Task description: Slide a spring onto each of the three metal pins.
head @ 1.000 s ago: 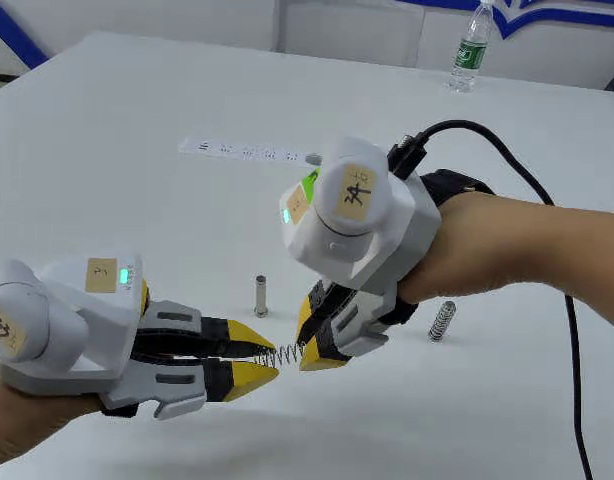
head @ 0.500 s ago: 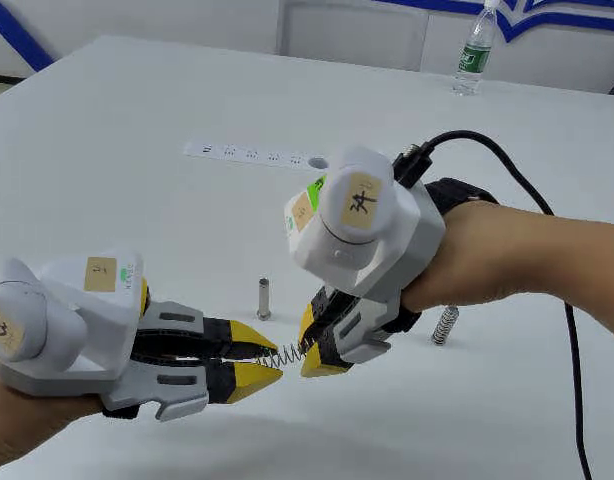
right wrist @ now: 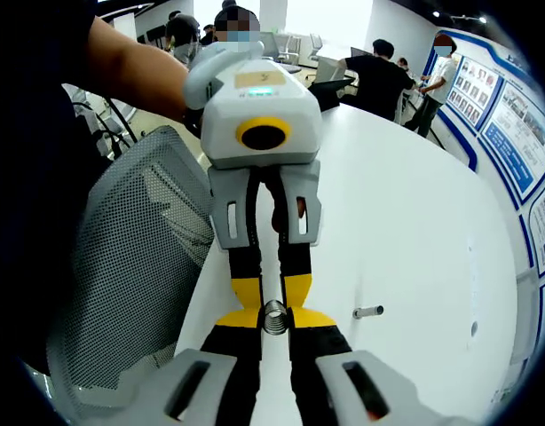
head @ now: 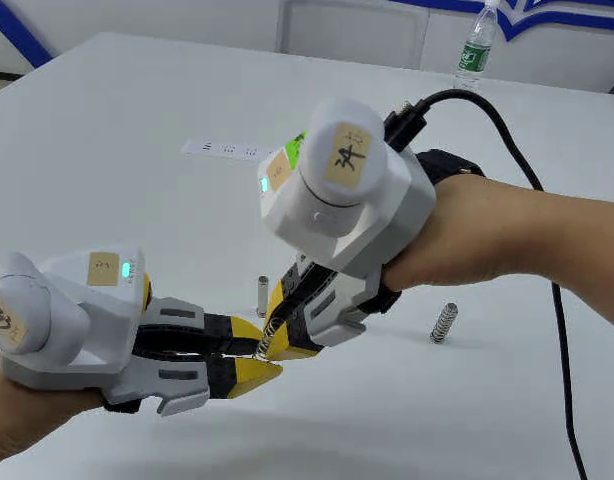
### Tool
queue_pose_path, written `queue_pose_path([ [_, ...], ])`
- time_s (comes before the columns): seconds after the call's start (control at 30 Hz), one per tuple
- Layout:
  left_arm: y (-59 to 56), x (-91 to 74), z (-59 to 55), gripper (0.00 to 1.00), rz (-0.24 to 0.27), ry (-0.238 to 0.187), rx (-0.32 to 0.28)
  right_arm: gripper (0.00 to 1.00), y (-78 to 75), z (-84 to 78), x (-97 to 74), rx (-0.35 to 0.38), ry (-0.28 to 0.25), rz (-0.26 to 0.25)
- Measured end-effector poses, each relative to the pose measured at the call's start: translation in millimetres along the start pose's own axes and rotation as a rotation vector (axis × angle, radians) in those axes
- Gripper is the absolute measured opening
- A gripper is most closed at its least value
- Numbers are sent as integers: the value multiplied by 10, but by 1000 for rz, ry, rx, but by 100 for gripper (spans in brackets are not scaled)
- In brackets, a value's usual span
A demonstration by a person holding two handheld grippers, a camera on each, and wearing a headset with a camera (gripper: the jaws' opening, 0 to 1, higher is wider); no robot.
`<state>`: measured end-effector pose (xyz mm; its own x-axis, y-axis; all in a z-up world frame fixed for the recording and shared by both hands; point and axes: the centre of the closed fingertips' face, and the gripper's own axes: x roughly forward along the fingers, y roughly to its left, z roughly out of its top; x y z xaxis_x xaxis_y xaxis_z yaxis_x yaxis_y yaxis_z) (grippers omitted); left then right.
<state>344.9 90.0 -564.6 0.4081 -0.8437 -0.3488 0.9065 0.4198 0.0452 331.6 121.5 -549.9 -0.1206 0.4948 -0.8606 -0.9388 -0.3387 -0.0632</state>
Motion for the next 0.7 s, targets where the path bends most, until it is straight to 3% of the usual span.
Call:
queue_pose_path([
  [0.2,42,-11,-15,12,24,2,7,12,-44,1,15,-5,13,2],
  [0.7,210,-150,-154,35,109,24,-43,12,-183,-59,-34,13,27,-15],
])
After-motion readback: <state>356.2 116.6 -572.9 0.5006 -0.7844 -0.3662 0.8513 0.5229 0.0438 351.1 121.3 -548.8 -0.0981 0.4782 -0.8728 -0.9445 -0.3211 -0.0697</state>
